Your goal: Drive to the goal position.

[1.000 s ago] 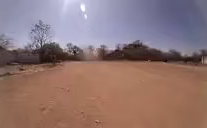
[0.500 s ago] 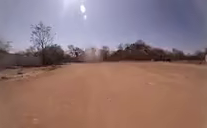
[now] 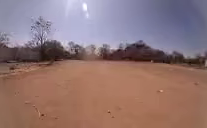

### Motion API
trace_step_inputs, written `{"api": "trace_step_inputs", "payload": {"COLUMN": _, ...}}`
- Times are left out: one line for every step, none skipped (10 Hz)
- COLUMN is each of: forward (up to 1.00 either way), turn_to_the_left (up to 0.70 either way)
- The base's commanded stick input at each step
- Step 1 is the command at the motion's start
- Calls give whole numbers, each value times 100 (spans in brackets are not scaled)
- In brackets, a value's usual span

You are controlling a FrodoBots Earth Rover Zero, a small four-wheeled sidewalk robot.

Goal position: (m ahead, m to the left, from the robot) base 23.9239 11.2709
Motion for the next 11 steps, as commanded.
{"api": "trace_step_inputs", "payload": {"forward": 100, "turn_to_the_left": 0}}
{"api": "trace_step_inputs", "payload": {"forward": 100, "turn_to_the_left": 0}}
{"api": "trace_step_inputs", "payload": {"forward": 100, "turn_to_the_left": 0}}
{"api": "trace_step_inputs", "payload": {"forward": 100, "turn_to_the_left": 0}}
{"api": "trace_step_inputs", "payload": {"forward": 100, "turn_to_the_left": 0}}
{"api": "trace_step_inputs", "payload": {"forward": 100, "turn_to_the_left": 0}}
{"api": "trace_step_inputs", "payload": {"forward": 100, "turn_to_the_left": 0}}
{"api": "trace_step_inputs", "payload": {"forward": 100, "turn_to_the_left": 0}}
{"api": "trace_step_inputs", "payload": {"forward": 100, "turn_to_the_left": 0}}
{"api": "trace_step_inputs", "payload": {"forward": 100, "turn_to_the_left": 0}}
{"api": "trace_step_inputs", "payload": {"forward": 100, "turn_to_the_left": 0}}
